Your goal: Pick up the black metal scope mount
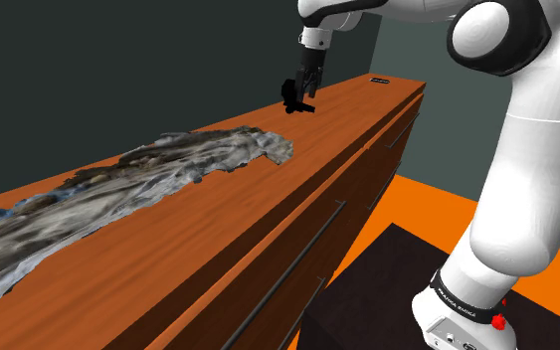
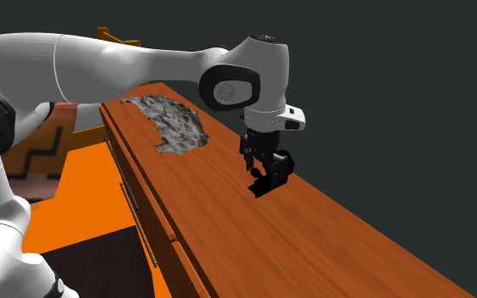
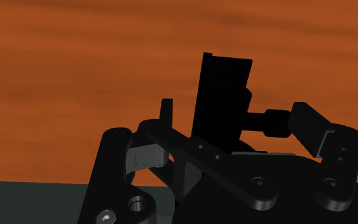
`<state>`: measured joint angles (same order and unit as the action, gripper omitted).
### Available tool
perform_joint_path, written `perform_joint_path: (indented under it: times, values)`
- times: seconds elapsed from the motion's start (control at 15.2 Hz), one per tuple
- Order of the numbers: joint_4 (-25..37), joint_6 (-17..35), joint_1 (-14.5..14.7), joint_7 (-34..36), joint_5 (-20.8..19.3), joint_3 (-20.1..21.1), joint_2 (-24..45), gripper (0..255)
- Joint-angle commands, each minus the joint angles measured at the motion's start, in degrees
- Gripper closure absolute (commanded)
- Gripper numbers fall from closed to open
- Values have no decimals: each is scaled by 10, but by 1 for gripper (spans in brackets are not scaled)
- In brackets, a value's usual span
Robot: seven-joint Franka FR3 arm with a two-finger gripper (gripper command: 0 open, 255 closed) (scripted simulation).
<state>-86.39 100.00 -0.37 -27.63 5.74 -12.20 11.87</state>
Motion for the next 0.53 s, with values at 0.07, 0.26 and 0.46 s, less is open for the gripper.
perform_joint_path:
  times: [0.07,0.26,0.46]
  values:
    - [-26,23,1,-2,0,0,-4,0]
    - [-26,22,1,-2,-1,0,-5,255]
    - [-26,22,1,-2,-1,0,-5,255]
